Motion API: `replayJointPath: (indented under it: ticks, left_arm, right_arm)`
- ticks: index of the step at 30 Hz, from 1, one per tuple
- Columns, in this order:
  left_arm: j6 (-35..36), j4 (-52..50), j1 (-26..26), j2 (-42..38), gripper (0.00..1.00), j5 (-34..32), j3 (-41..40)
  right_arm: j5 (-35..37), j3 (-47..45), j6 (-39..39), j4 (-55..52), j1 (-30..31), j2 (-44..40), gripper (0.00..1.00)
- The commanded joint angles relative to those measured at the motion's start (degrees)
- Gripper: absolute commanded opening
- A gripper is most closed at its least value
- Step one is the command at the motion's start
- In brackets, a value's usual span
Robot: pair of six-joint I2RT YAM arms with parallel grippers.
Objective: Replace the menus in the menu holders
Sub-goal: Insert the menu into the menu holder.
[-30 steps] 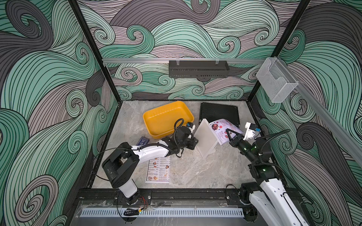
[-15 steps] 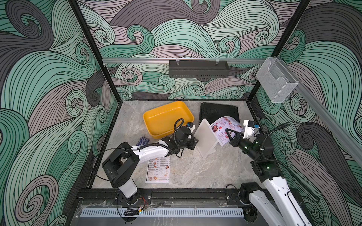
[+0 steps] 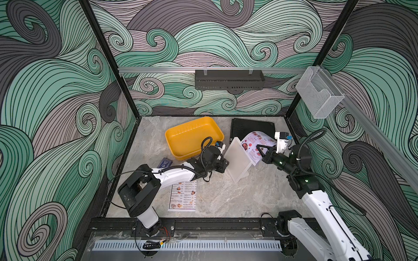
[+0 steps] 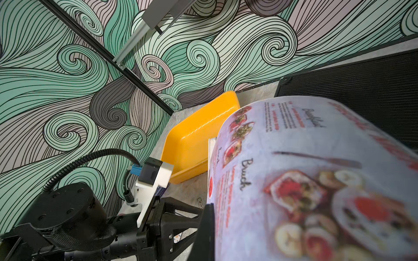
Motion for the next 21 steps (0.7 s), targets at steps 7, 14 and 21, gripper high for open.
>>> replayJointPath:
  ticks: [7,14,21]
  left_arm:
    - [0.06,-0.7,0.26,-0.29,0.32,-0.2,1.4]
    - [-0.19,-0.7,0.35,-0.11,0.32,-0.28,1.33]
    - [-0.73,-0.53,0.35,0.11,0.33,-0.22,1.35]
  right_arm:
    - [-3.18,1.21,-1.47,8.8,-0.31,5.54,0.0]
    - [-2.68,-0.14,-2.09,13.23,-0.23,7.03,0.0]
    - [-3.78,-1.9,-1.43,14.27,0.36,7.35,0.0]
